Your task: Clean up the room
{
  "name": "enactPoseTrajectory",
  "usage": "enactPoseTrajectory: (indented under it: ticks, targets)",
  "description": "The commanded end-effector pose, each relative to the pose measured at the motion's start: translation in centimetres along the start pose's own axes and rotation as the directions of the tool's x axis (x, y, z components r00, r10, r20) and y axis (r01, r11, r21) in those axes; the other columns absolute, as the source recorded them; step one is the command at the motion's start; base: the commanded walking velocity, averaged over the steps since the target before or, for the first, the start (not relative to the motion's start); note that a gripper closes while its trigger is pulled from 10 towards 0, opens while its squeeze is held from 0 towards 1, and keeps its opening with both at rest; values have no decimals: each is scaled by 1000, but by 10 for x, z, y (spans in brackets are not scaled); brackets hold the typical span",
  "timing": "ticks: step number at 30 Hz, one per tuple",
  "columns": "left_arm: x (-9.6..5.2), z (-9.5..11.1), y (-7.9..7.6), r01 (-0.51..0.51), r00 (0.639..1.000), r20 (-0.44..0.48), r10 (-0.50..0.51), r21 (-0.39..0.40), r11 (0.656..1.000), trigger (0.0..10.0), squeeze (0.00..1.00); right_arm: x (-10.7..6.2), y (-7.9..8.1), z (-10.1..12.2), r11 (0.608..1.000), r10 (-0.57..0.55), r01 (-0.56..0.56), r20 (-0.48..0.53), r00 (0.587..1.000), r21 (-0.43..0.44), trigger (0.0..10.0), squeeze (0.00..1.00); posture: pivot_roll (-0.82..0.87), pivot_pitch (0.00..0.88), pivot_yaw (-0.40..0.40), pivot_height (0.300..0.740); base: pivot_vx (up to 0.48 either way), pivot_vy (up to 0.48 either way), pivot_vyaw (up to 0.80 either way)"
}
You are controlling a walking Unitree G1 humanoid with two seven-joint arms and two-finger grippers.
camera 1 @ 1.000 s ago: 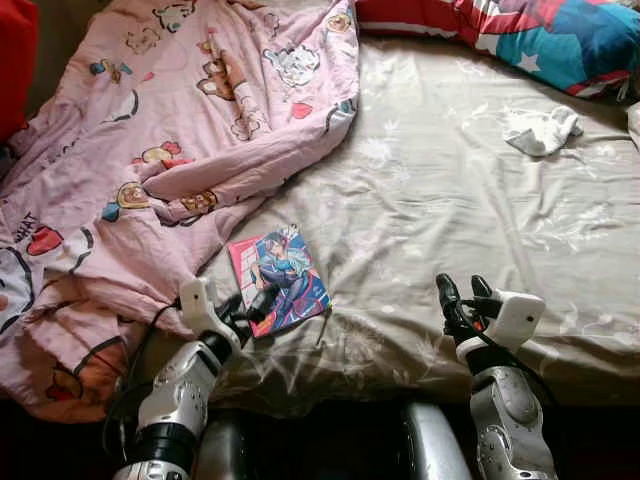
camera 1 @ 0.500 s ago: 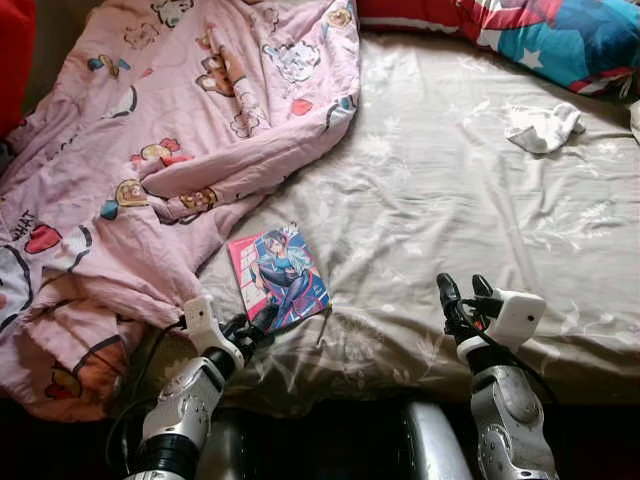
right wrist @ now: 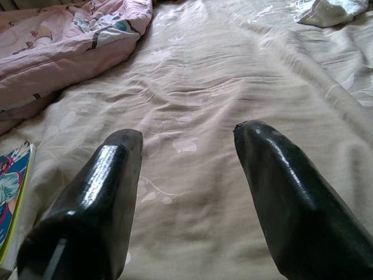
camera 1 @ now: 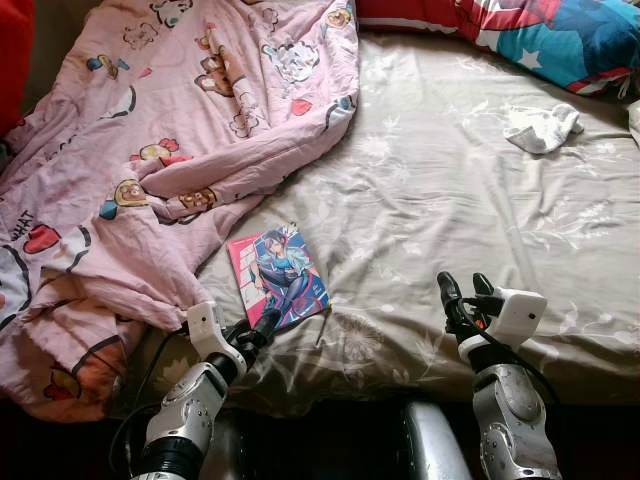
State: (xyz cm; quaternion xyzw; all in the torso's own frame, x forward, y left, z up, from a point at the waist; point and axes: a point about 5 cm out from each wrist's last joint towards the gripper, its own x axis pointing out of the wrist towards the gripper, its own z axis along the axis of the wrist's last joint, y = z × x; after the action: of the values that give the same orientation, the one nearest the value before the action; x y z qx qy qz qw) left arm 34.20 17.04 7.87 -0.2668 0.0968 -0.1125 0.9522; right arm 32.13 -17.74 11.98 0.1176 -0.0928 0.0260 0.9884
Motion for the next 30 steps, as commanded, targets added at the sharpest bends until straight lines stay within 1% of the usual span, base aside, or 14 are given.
enactPoseTrajectory:
  ticks: [1, 7, 8, 9, 12, 14, 18, 22, 23, 25, 28, 30]
  targets:
    - [-4, -11, 6, -30, 999, -29, 30, -21, 999, 10000, 0, -4, -2, -3, 1000, -2, 2, -17, 1000, -1, 10000, 0, -51, 328, -9, 574, 0, 0, 0]
    - [-4, -14, 6, -37, 999, -34, 36, -32, 999, 10000, 0, -4, -4, -1, 1000, -1, 1, -17, 1000, -6, 10000, 0, -60, 334, -18, 574, 0, 0, 0]
    - [-4, -15, 7, -38, 999, -37, 36, -45, 998, 10000, 0, -4, -4, -1, 1000, -1, 1, -17, 1000, -7, 10000, 0, -62, 335, -21, 574, 0, 0, 0]
    - [-4, -18, 7, -36, 998, -45, 33, -81, 996, 10000, 0, -4, -4, -1, 1000, 0, -1, -19, 1000, -10, 10000, 0, -69, 338, -25, 574, 0, 0, 0]
    - [-4, -23, 7, -32, 998, -57, 24, -134, 991, 10000, 0, -4, -5, 0, 1000, 2, -3, -20, 1000, -13, 10000, 0, -79, 340, -32, 574, 0, 0, 0]
    - [-5, -30, 8, -34, 997, -71, 19, -208, 978, 10000, 0, -5, -8, 2, 1000, 3, -3, -20, 1000, -20, 10000, 0, -90, 344, -40, 574, 0, 0, 0]
    - [-7, -36, 9, -36, 997, -80, 18, -234, 971, 10000, 0, -6, -10, 3, 1000, 2, -2, -22, 1000, -26, 10000, 0, -98, 351, -50, 574, 0, 0, 0]
    - [-8, -41, 7, -1, 997, -74, -23, -308, 951, 10000, 0, -6, -10, 3, 999, 8, -9, -30, 1000, -31, 10000, 0, -105, 359, -64, 574, 0, 0, 0]
    - [-9, -44, 6, 3, 996, -83, -31, -315, 949, 10000, 0, -6, -9, 3, 999, 10, -11, -32, 999, -30, 10000, 0, -105, 359, -65, 574, 0, 0, 0]
    - [-11, -51, 5, 2, 993, -115, -38, -300, 954, 10000, 0, -5, -7, 3, 999, 17, -18, -35, 999, -30, 10000, 0, -109, 361, -68, 574, 0, 0, 0]
    - [-12, -56, 3, 16, 990, -129, -59, -307, 952, 10000, 0, -5, -7, 5, 999, 21, -22, -34, 999, -30, 10000, 0, -112, 363, -71, 574, 0, 0, 0]
    - [-14, -64, 2, 25, 981, -179, -74, -261, 965, 10000, 0, -5, -7, 5, 999, 22, -23, -38, 999, -33, 10000, 0, -112, 363, -71, 574, 0, 0, 0]
